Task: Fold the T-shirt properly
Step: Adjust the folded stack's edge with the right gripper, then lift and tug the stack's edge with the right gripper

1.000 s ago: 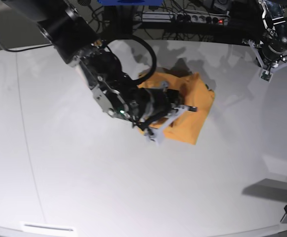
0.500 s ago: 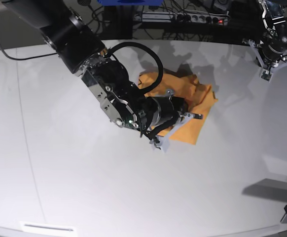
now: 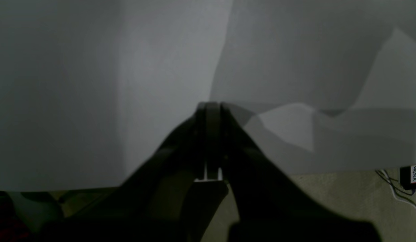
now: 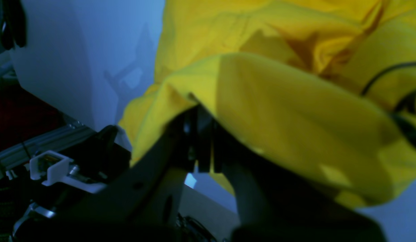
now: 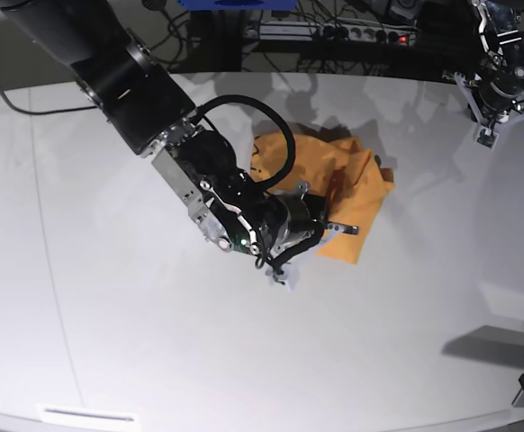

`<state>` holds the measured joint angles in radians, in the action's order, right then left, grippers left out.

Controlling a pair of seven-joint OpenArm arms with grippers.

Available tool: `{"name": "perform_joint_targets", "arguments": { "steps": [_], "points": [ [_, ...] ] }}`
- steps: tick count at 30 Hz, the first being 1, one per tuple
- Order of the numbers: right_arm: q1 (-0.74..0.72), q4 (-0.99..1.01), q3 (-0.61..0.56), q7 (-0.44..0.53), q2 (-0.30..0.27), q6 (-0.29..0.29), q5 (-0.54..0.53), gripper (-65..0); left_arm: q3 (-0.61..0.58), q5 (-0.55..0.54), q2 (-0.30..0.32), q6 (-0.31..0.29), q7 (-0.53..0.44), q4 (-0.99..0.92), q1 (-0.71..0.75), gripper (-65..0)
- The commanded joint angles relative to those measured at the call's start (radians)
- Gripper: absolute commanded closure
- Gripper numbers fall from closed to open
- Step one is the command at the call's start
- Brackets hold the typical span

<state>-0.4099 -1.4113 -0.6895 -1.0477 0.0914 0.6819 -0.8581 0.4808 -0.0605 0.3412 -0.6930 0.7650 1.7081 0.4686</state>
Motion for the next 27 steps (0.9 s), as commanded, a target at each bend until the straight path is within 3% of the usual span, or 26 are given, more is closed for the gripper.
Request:
{"name": "perform_joint_targets", "arguments": {
  "steps": [1, 17, 21, 27],
  "points": [
    [-0.033, -0.013, 0.003, 0.005, 0.018, -0.006, -0.010, 0.0, 0.005, 0.000, 0.014, -0.005, 0.001, 0.007, 0.003, 0.0],
    [-0.071, -0.007, 0.003, -0.003, 0.035, -0.035, -0.014, 0.0, 0.005, 0.001, 0.011, -0.005, 0.003, 0.007, 0.003, 0.0],
    [-0.085, -0.007, 0.000, -0.003, 0.035, -0.074, -0.014, 0.0, 0.005, 0.001, 0.011, -0.005, 0.003, 0.007, 0.005, 0.0],
    [-0.140, 0.066, -0.123, 0.033, 0.037, -0.078, -0.016, 0.0, 0.005, 0.001, 0.011, -0.005, 0.004, 0.008, 0.009, 0.0]
  ]
}}
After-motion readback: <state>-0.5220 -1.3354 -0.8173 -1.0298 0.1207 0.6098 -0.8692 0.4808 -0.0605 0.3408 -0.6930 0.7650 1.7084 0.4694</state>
